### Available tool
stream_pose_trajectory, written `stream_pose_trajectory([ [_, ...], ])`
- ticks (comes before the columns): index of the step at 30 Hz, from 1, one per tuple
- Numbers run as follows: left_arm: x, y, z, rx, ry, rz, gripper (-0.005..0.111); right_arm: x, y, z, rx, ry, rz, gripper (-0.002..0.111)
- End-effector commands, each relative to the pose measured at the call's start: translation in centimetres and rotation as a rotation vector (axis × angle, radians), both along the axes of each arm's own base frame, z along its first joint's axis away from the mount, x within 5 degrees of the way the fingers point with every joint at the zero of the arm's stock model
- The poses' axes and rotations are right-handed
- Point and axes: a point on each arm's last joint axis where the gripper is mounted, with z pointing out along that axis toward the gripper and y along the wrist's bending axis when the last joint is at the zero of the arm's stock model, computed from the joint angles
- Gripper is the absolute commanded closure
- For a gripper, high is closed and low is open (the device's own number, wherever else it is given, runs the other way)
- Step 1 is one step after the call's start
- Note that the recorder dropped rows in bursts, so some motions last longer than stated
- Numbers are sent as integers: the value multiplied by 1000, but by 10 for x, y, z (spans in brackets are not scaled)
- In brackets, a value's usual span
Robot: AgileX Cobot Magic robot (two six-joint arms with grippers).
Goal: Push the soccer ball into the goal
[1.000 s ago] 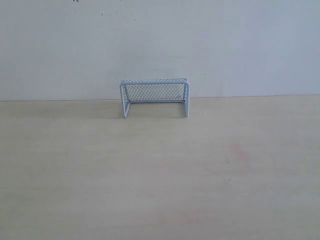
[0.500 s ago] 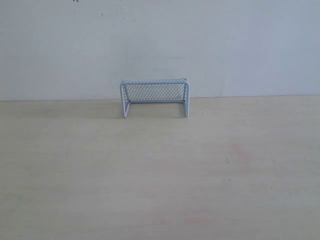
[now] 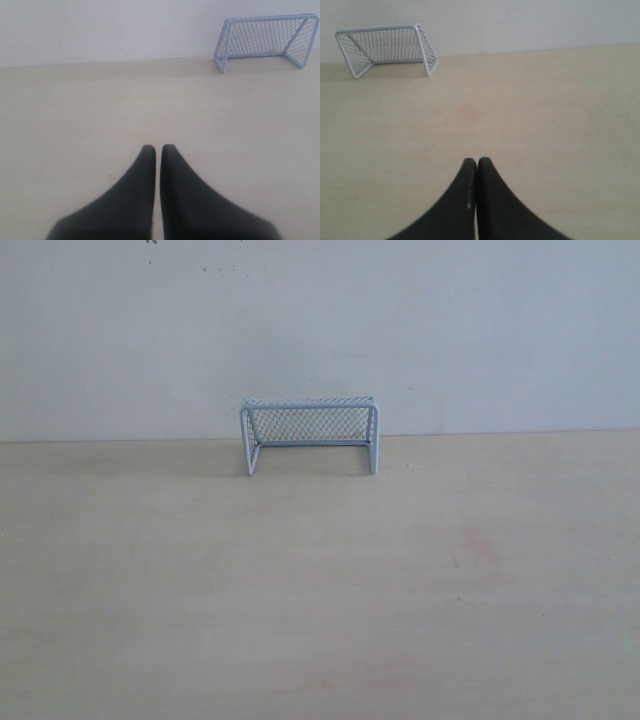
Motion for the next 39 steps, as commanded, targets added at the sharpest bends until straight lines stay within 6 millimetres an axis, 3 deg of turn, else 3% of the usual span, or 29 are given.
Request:
stream_pose_trajectory([
  [1, 0, 0, 0, 5, -15, -8, 102, 0, -1, 0, -23, -5, -1, 109],
  [13, 0, 0, 0, 5, -15, -8, 102, -1, -5, -3, -50, 26, -84, 109],
  [39, 0, 0, 0, 5, -15, -8, 102, -1, -5, -2, -50, 22, -84, 109],
])
